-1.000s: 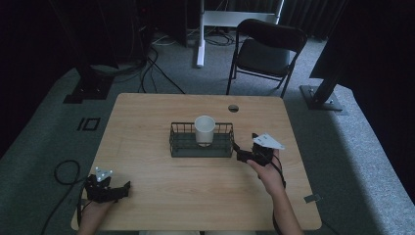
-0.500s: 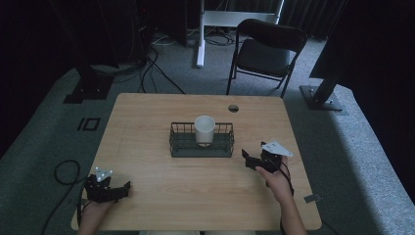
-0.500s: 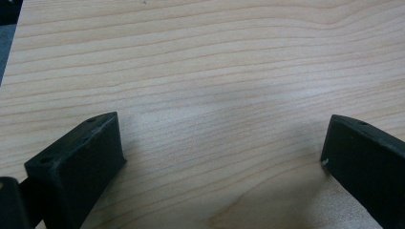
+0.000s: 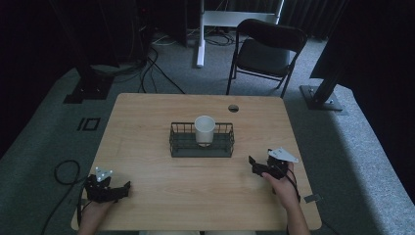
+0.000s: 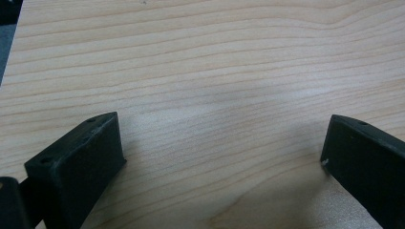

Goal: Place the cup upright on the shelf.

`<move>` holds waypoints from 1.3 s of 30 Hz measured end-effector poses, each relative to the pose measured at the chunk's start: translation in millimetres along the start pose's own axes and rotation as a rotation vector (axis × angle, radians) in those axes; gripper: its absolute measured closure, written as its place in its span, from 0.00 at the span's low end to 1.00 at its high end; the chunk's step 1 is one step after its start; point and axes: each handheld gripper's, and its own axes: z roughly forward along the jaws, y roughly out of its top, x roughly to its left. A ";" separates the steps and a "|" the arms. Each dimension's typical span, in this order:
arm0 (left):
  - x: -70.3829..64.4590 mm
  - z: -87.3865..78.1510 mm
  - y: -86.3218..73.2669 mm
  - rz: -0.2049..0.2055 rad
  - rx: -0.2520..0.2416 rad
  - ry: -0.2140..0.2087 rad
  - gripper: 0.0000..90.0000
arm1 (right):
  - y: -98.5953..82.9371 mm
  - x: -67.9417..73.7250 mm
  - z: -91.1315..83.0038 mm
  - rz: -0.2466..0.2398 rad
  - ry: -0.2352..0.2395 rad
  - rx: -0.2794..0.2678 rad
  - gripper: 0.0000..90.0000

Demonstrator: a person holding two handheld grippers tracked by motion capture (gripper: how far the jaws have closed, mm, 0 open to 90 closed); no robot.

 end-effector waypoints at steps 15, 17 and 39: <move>0.0 0.0 0.0 0.000 0.000 0.000 0.01 | -16.7 -10.5 -6.6 0.014 -0.030 0.055 0.14; 0.0 0.0 0.0 0.000 0.000 0.000 0.01 | -21.4 -14.2 -7.7 0.026 -0.045 0.070 0.14; 0.0 0.0 0.0 0.000 0.000 0.000 0.01 | -29.3 -31.2 -8.5 0.119 -0.231 0.229 0.14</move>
